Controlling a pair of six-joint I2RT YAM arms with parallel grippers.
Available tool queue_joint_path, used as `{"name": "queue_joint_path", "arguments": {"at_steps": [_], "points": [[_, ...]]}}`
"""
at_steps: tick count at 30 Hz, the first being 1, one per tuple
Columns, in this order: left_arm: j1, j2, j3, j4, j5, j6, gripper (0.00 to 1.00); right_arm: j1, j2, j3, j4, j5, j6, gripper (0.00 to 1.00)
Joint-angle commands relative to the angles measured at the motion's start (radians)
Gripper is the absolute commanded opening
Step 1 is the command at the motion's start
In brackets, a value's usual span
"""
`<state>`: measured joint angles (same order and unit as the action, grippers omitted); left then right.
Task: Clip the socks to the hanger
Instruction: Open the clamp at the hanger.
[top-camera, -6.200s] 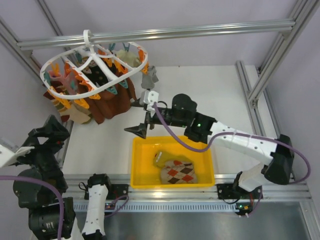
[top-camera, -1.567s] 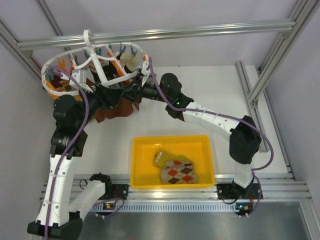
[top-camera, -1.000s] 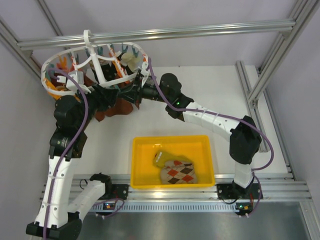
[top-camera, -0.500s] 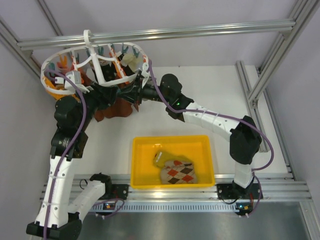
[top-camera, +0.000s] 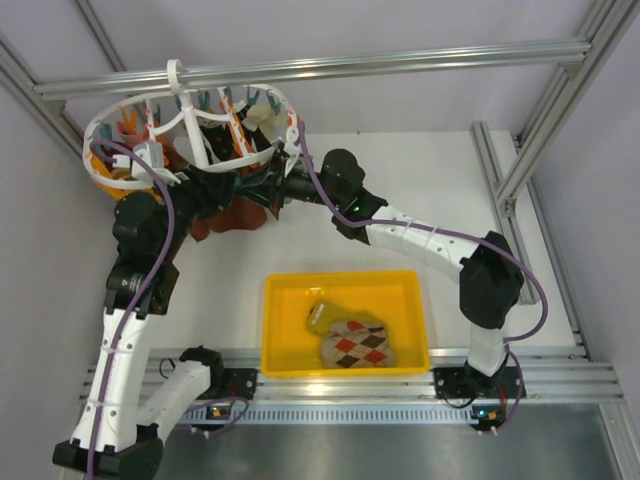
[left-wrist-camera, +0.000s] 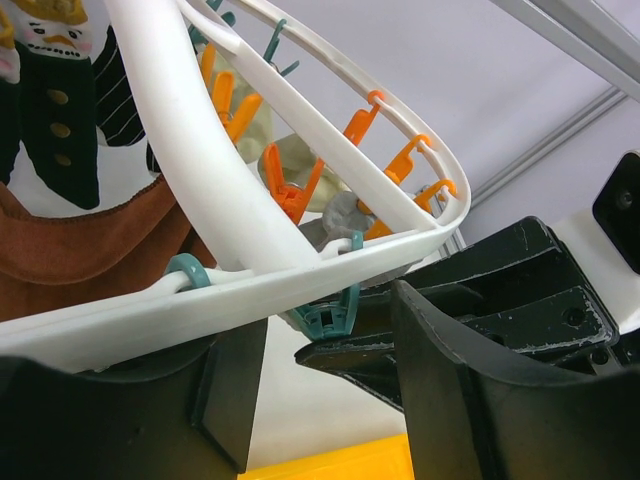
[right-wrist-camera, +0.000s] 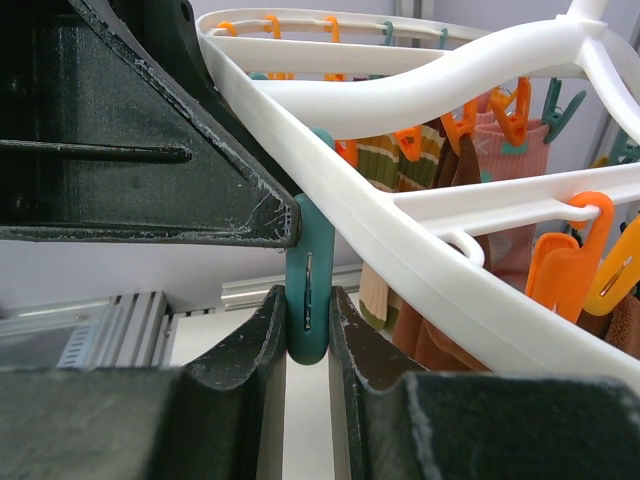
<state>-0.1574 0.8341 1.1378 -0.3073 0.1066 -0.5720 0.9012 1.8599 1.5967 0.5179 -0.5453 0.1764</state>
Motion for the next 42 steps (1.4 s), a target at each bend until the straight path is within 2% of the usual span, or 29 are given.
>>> {"name": "queue_joint_path", "arguments": {"at_steps": [1,10,13,17,21,22,24,25,28,32,42], "points": [[0.007,0.066,-0.012,0.198,-0.041,0.012,0.57,0.018,-0.079,-0.003,0.077,-0.070,-0.002,0.00],[0.002,0.085,-0.012,0.226,-0.074,0.015,0.50,0.018,-0.076,-0.003,0.093,-0.079,0.012,0.00],[0.002,0.086,-0.012,0.234,-0.079,0.015,0.43,0.018,-0.074,-0.004,0.097,-0.085,0.014,0.00],[0.002,0.091,-0.010,0.235,-0.081,0.020,0.24,0.018,-0.079,-0.018,0.102,-0.099,0.009,0.00],[0.002,0.094,-0.004,0.235,-0.081,0.020,0.09,0.018,-0.084,-0.029,0.090,-0.101,-0.015,0.00],[0.002,0.095,-0.004,0.235,-0.081,0.020,0.06,0.018,-0.085,-0.030,0.085,-0.099,-0.020,0.04],[0.001,0.096,0.000,0.234,-0.077,0.018,0.00,0.018,-0.088,-0.032,0.073,-0.097,-0.029,0.18],[0.002,0.095,0.000,0.235,-0.077,0.020,0.00,0.018,-0.093,-0.037,0.065,-0.091,-0.034,0.32],[0.002,0.095,0.000,0.232,-0.082,0.021,0.00,0.013,-0.105,-0.050,0.042,-0.084,-0.052,0.50],[0.002,0.095,0.008,0.217,-0.074,0.026,0.00,0.001,-0.143,-0.104,0.021,-0.064,-0.090,0.58],[0.001,0.079,-0.021,0.221,-0.062,0.072,0.00,-0.018,-0.137,-0.060,-0.035,-0.038,-0.117,0.53]]}}
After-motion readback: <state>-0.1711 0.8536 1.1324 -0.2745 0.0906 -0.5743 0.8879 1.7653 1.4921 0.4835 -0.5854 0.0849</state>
